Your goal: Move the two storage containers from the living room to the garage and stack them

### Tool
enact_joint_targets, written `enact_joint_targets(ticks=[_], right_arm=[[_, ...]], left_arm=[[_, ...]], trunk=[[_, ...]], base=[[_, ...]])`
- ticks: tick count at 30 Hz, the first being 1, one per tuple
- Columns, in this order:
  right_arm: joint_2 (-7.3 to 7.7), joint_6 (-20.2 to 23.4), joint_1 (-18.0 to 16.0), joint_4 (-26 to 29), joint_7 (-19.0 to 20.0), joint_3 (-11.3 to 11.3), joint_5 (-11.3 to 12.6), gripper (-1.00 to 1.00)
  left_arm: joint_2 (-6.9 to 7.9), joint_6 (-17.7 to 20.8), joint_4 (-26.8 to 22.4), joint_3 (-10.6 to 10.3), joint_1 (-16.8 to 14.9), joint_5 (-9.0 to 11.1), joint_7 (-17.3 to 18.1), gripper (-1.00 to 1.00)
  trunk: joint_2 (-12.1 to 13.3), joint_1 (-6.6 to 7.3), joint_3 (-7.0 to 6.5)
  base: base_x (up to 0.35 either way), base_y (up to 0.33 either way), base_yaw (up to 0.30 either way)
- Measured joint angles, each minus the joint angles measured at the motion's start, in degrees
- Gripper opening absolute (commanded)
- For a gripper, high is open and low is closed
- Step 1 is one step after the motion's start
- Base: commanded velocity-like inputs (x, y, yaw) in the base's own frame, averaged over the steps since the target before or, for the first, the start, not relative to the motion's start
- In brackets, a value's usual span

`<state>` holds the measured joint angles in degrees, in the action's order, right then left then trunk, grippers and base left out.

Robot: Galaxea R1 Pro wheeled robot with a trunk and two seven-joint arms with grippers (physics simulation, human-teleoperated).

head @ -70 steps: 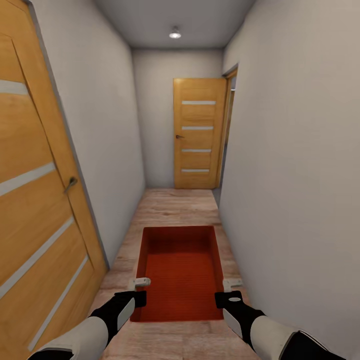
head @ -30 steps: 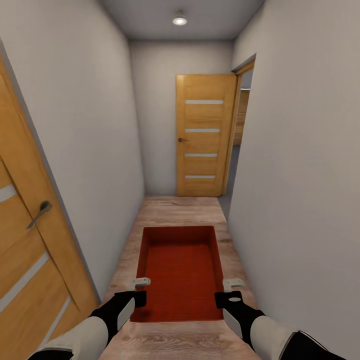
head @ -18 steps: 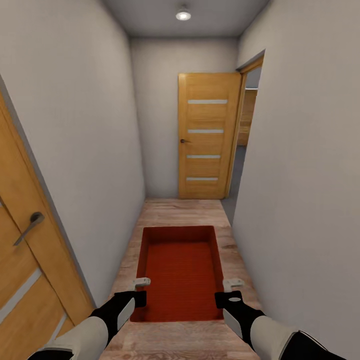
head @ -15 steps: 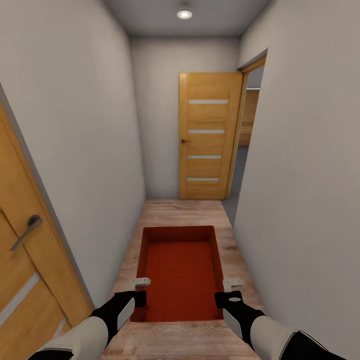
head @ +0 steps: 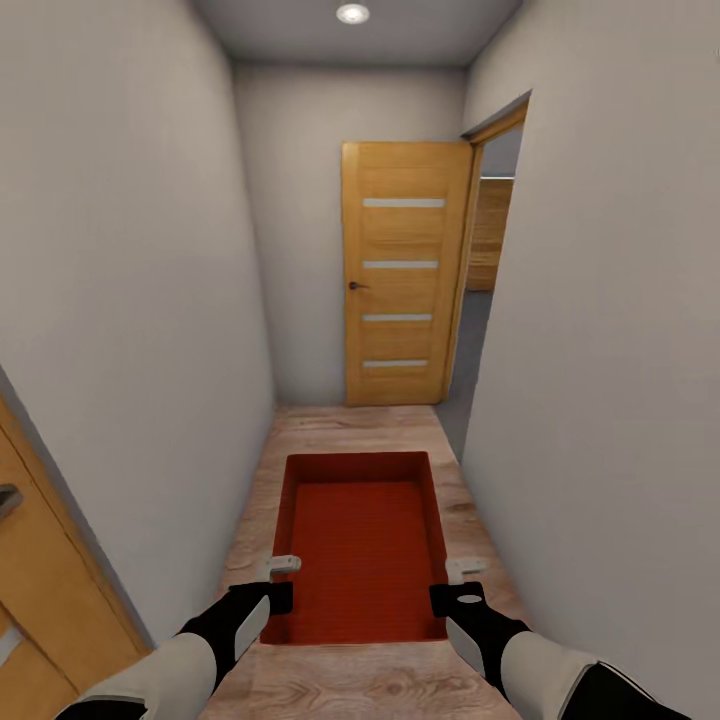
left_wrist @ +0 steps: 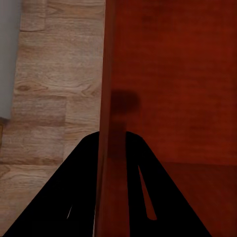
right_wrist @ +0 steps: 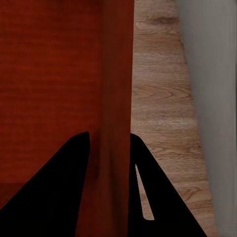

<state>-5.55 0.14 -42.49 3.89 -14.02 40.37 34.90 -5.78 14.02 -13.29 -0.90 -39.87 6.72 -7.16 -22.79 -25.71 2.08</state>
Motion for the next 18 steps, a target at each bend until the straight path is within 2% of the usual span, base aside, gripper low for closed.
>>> enact_joint_targets(ticks=[4, 18], right_arm=[[0.03, 0.04, 0.0, 0.07, 0.02, 0.03, 0.06, -1.0], [-0.02, 0.01, -0.01, 0.0, 0.0, 0.0, 0.0, -1.0]], left_arm=[[-0.02, 0.02, -0.03, 0.07, 0.01, -0.08, -0.02, -1.0], [0.01, 0.02, -0.03, 0.0, 0.02, 0.01, 0.0, -1.0]], trunk=[[0.0, 0.0, 0.0], [0.0, 0.0, 0.0]], base=[[0.322, 0.145, -0.102], [0.322, 0.131, -0.005]])
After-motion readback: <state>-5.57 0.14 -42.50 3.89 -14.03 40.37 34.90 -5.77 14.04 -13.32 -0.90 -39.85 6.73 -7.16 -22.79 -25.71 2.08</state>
